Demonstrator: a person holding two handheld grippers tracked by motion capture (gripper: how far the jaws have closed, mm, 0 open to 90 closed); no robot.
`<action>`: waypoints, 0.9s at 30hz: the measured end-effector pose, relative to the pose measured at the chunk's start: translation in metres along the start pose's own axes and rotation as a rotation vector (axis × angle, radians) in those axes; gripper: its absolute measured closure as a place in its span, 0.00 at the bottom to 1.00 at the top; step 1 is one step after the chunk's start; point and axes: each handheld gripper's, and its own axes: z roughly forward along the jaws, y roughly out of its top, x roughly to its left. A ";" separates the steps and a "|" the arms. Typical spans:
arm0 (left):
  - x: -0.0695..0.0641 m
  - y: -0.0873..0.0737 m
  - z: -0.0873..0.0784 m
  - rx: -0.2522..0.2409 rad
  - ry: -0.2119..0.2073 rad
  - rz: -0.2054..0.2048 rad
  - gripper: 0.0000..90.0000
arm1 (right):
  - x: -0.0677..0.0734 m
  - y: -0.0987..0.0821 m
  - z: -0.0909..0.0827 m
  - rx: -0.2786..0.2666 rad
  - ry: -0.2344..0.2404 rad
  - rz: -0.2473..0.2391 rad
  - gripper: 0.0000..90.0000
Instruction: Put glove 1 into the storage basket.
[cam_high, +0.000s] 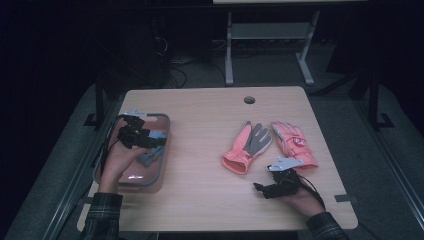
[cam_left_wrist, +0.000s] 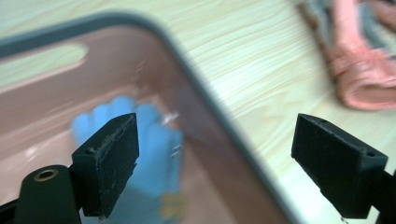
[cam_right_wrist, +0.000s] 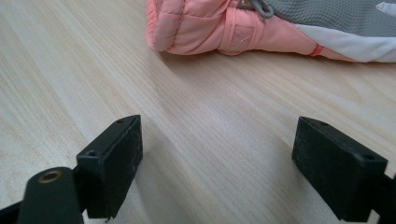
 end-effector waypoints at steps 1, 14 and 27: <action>-0.006 0.002 0.000 -0.003 -0.009 0.013 0.16 | 0.000 0.000 0.000 0.000 0.001 0.000 0.17; -0.074 0.010 0.017 -0.019 -0.111 0.136 0.16 | 0.000 0.000 0.000 0.005 -0.003 0.004 0.15; -0.116 -0.007 0.042 0.013 -0.148 0.233 0.16 | 0.000 0.000 0.000 0.008 -0.007 0.010 0.14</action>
